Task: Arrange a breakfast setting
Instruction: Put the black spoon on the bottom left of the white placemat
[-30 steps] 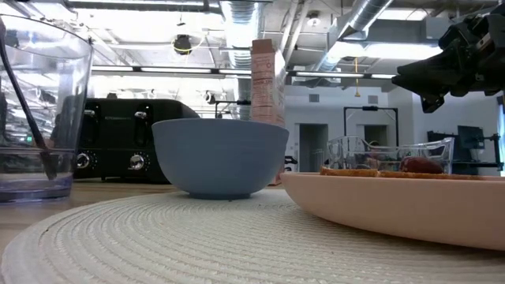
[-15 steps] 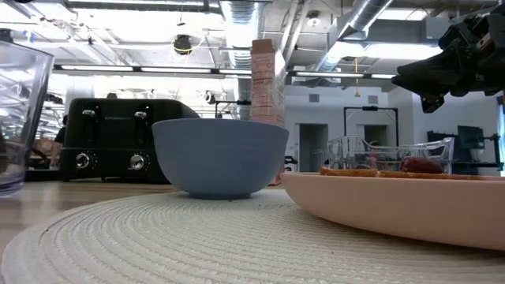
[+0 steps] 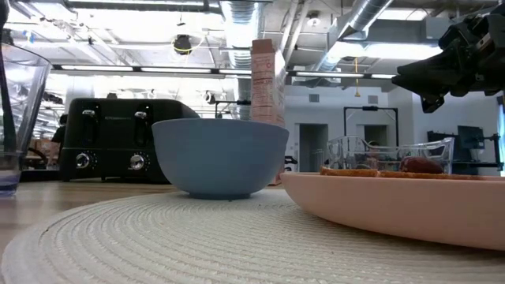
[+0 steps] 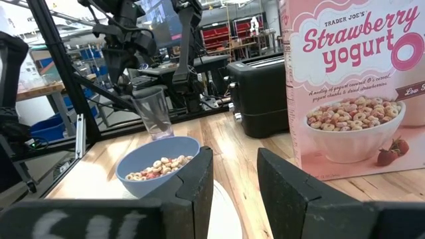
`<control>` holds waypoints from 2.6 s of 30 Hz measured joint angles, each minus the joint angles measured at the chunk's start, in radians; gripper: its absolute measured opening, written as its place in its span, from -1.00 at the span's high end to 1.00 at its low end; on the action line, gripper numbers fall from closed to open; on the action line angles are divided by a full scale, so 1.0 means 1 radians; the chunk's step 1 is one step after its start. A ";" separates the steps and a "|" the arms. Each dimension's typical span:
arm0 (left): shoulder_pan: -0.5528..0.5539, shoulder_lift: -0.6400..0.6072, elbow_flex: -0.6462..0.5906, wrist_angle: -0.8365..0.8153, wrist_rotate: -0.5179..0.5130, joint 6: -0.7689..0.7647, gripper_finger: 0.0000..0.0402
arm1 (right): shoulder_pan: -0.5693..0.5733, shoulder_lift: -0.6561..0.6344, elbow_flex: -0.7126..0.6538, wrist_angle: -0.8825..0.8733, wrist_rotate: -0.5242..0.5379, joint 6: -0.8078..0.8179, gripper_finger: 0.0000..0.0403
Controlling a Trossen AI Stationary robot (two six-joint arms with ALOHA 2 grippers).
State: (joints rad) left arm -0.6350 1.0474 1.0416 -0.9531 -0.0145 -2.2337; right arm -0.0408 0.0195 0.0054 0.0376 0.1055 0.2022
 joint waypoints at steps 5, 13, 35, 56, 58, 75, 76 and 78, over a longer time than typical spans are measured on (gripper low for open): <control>0.000 -0.045 0.000 0.000 0.000 -0.001 0.98 | 0.000 0.000 0.000 0.000 0.000 0.000 0.31; 0.000 -0.130 0.000 0.000 0.007 -0.001 0.98 | 0.000 0.000 0.000 0.000 0.000 0.000 0.31; 0.000 -0.445 0.000 0.001 0.019 0.027 0.98 | 0.000 0.000 0.000 0.000 0.000 0.000 0.31; 0.000 -0.457 0.000 0.073 -0.169 0.246 0.98 | 0.000 0.000 0.000 0.000 0.000 0.000 0.31; 0.000 -0.416 0.000 0.093 -0.174 0.259 0.98 | 0.000 0.000 0.000 0.000 0.000 0.000 0.31; 0.000 -0.013 0.000 0.294 -0.183 0.367 0.98 | 0.000 0.000 0.000 0.000 0.000 0.000 0.31; 0.000 0.007 0.000 0.313 -0.184 0.374 0.98 | 0.000 0.000 0.000 0.000 0.000 0.000 0.31; 0.000 0.048 0.000 0.351 -0.184 0.387 0.98 | 0.000 0.000 0.000 0.000 0.000 0.000 0.31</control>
State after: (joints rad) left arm -0.6350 1.0957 1.0420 -0.6025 -0.1985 -1.8466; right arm -0.0409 0.0196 0.0055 0.0376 0.1055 0.2023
